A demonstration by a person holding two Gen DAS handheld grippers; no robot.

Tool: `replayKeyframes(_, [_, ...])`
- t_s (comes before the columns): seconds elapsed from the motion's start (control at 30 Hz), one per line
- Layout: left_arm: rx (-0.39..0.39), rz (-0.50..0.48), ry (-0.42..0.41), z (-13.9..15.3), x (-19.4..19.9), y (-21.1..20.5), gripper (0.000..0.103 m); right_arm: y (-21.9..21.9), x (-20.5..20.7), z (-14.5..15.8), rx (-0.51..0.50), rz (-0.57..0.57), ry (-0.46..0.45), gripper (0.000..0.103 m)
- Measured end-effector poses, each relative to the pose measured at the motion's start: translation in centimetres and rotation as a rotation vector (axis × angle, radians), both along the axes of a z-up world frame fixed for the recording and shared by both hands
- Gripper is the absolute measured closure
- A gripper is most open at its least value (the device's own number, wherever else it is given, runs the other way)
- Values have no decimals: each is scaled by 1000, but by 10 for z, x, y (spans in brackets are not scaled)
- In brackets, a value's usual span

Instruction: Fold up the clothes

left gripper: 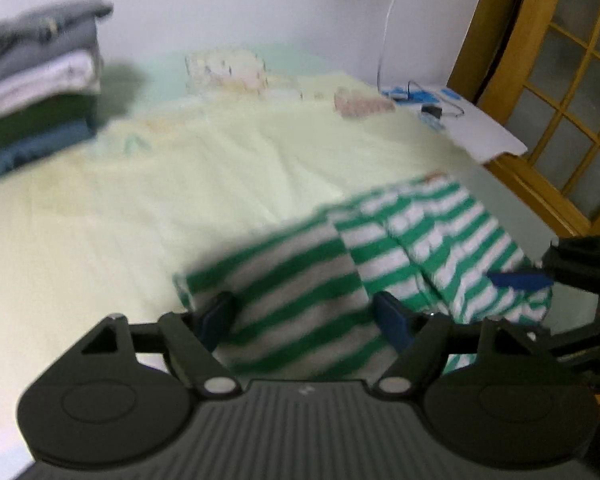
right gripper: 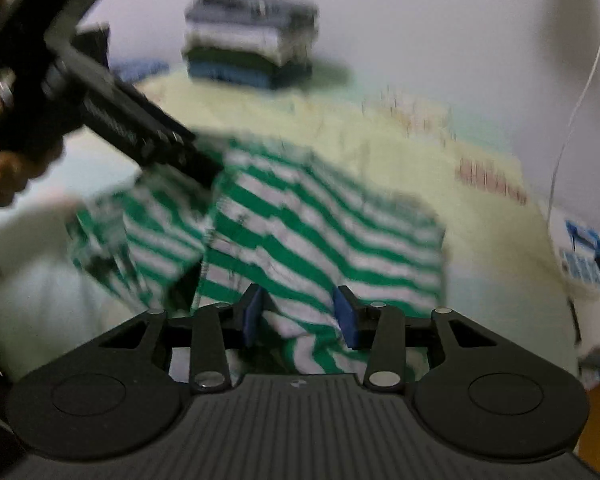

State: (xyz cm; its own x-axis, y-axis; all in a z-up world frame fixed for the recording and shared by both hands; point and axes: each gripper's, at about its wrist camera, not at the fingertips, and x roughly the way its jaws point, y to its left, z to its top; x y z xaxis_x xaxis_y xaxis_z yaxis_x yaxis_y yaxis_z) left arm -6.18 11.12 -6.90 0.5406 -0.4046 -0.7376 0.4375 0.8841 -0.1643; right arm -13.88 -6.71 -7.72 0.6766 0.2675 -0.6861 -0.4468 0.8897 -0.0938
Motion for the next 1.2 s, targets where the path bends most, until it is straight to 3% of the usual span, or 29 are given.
replayKeyframes(0.27, [21, 1, -20, -3, -9, -1, 22, -8, 3, -5, 15, 16, -12, 59])
replayKeyframes(0.4, [19, 30, -58, 13, -16, 9, 20, -16, 2, 17, 62, -6, 2, 57])
replayKeyframes(0.5, [2, 93, -99, 26, -27, 25, 11, -27, -1, 32, 114, -51, -28, 54])
replayKeyframes(0.67, [-61, 168, -7, 16, -38, 49, 9, -45, 12, 31, 125, -188, 10, 49])
replayKeyframes(0.83, [-44, 207, 8, 6, -46, 39, 11, -58, 19, 22, 170, -258, 66, 49])
replayKeyframes(1.0, [-39, 277, -9, 9, -36, 27, 11, -45, 22, 28, 167, -199, 28, 49])
replayKeyframes(1.2, [-81, 341, -103, 31, -12, 14, 11, -22, 36, 34, 132, -160, -120, 50])
